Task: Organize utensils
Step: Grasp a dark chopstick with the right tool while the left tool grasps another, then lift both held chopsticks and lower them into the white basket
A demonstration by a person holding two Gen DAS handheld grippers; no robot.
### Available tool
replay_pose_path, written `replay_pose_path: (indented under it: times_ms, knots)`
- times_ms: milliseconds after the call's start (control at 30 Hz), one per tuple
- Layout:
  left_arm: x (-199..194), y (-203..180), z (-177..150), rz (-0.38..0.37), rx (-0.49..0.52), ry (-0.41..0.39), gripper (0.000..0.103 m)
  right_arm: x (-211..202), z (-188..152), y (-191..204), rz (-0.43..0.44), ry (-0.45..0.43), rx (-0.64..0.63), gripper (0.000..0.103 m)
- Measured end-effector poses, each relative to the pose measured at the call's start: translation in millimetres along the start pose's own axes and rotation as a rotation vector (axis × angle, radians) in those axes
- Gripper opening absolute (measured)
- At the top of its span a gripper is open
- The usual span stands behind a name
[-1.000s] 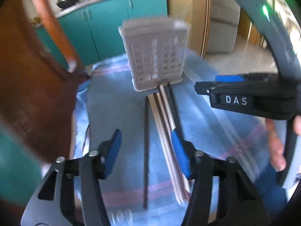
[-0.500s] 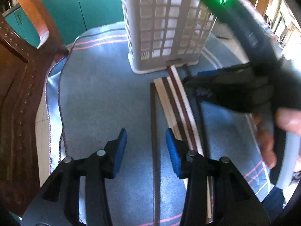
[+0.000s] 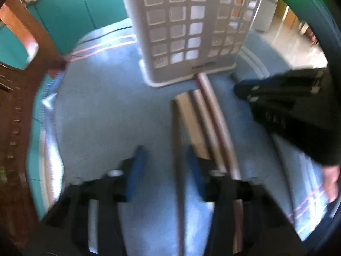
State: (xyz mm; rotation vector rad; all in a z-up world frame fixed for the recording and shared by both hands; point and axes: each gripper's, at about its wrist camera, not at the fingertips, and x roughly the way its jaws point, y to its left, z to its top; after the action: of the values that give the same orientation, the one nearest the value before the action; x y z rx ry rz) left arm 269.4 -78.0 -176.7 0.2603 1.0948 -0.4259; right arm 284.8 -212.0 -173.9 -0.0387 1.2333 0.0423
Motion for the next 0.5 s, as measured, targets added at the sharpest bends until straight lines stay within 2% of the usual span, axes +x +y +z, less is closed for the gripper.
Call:
replay_pose_path:
  times_ms: [33,67,100,167,333,500]
  knots:
    - [1.0,1.0,2.6,-0.012,-0.017,-0.004,0.017,-0.4,-0.3,-3.8,0.024,-0.001,0.016,0.009]
    - [0.6,2.3,4.0,-0.008,-0.027,-0.009,0.007,-1.8,-3.2,-6.9,0.06,0.007,0.033,0.007]
    - [-1.5,3.1,4.1,-0.012,-0.038,-0.019,0.007,-7.8,-4.0,-12.7,0.116,0.004,0.059,0.007]
    - [-11.1,3.5,5.4,-0.018,-0.058,-0.056,0.007,-32.5,-4.5,-20.5,0.14,-0.049,0.067,0.007]
    - [-72.9,1.0,4.8,-0.003,-0.059,-0.225,0.007,-125.7,-11.4,-32.4,0.247,-0.237,0.066,0.007]
    - [-143.8,6.7,0.4,-0.029,-0.082,-0.389,0.007,-189.6,-23.7,-46.0,0.314,-0.363,0.075,0.007]
